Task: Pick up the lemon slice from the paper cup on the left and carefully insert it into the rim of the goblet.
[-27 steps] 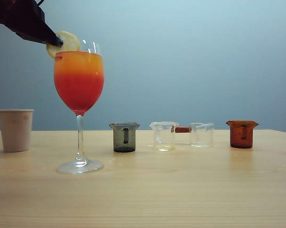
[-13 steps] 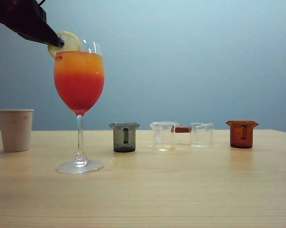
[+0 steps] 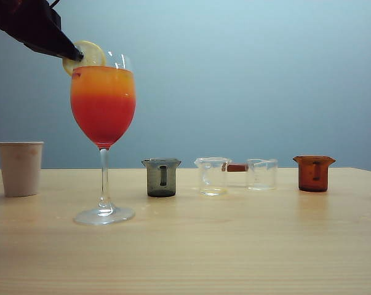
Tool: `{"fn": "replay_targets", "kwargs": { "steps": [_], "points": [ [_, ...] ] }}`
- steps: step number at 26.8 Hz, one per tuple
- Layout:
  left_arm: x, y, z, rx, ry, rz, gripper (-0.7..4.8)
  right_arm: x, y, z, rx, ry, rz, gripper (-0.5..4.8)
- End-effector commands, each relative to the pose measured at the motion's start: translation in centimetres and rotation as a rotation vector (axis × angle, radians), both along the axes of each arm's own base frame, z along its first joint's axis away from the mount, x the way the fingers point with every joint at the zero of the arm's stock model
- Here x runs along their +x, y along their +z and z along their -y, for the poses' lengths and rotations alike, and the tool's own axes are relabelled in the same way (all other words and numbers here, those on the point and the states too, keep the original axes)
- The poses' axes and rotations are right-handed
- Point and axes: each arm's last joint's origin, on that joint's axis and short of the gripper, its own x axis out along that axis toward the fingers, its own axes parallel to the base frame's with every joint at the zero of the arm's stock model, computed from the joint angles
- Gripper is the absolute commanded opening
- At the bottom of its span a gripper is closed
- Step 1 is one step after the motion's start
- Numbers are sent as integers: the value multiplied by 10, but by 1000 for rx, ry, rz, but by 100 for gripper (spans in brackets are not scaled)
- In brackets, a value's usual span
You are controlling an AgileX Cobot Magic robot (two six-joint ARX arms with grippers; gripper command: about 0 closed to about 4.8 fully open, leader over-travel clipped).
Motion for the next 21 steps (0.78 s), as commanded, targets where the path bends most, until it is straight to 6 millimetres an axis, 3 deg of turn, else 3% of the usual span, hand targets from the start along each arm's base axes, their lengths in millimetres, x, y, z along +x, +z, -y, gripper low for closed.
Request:
{"fn": "replay_targets", "kwargs": {
  "steps": [1,11,14,19,21],
  "points": [
    [-1,1,0,-2,0,1,79,0,3,0,11,0,14,-2],
    [-1,1,0,-5,-1,6,99,0,3,0,11,0,14,-2],
    [-1,1,0,-5,-1,6,157,0,3,0,11,0,14,-2],
    [0,2,0,-6,-1,14,162,0,3,0,11,0,14,-2],
    [1,2,0,-11,16,9,203,0,3,0,11,0,14,-2]
  ]
}}
